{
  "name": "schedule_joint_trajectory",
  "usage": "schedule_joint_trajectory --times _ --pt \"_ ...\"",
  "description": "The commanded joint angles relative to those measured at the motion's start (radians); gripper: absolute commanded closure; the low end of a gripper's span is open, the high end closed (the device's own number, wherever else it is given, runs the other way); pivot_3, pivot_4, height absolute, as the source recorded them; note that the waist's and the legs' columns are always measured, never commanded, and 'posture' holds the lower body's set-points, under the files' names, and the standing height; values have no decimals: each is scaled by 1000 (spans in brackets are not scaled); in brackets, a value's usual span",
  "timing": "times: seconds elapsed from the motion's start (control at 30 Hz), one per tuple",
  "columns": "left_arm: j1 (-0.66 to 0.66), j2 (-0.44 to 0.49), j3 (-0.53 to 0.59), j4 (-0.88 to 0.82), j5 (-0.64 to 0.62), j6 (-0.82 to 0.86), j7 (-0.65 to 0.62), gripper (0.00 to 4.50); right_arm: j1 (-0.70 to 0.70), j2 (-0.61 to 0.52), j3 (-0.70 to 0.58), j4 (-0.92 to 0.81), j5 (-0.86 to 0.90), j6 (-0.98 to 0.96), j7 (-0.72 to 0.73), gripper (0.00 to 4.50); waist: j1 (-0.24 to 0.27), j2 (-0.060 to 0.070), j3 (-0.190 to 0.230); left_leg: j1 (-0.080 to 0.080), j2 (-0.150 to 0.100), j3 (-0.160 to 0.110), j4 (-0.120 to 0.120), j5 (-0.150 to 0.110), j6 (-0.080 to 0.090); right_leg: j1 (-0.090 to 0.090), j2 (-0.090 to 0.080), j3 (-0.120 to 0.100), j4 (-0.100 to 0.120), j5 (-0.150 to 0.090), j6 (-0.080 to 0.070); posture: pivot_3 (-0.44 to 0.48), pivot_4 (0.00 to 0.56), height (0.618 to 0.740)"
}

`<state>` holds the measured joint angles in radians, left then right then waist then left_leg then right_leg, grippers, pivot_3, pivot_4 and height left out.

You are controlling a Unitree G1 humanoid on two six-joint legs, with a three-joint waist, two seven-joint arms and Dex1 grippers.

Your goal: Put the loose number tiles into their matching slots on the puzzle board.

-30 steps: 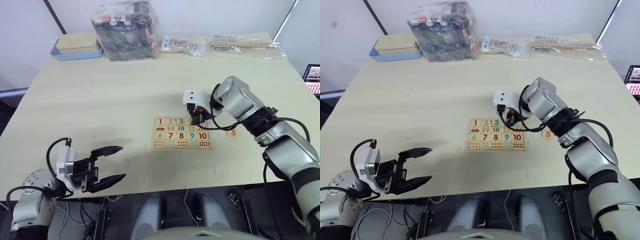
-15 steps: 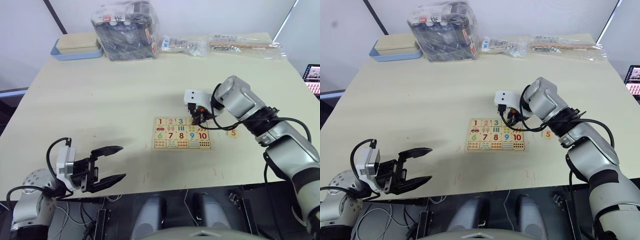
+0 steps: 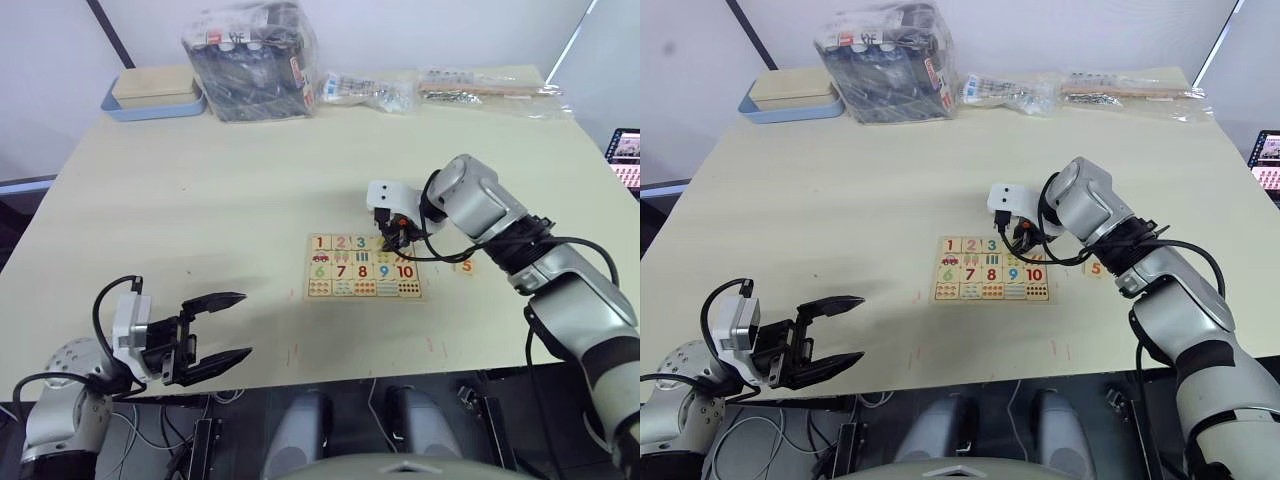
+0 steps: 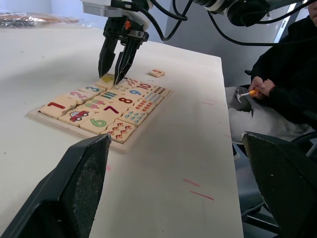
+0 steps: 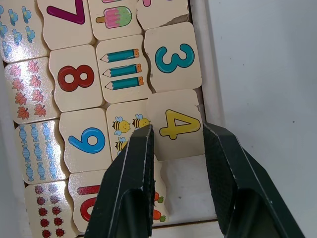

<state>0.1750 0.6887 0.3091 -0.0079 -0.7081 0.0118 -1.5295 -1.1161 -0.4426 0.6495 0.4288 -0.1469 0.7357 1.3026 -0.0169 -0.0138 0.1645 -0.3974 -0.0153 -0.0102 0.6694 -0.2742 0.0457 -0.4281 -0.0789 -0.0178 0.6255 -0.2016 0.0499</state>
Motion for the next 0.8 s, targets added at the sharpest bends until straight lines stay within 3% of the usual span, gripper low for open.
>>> schedule_joint_trajectory --times 0.03,0.8 --pt "7 3 18 -22 -4 -3 1 0 -21 3 -19 4 -8 -12 -1 3588 0 0 0 0 0 0 0 0 0 0 0 0 0 0 0 0 150 740" --pt "2 3 7 -51 -5 16 25 0 -23 -8 -24 26 -21 -29 2 3588 0 0 0 0 0 0 0 0 0 0 0 0 0 0 0 0 150 740"
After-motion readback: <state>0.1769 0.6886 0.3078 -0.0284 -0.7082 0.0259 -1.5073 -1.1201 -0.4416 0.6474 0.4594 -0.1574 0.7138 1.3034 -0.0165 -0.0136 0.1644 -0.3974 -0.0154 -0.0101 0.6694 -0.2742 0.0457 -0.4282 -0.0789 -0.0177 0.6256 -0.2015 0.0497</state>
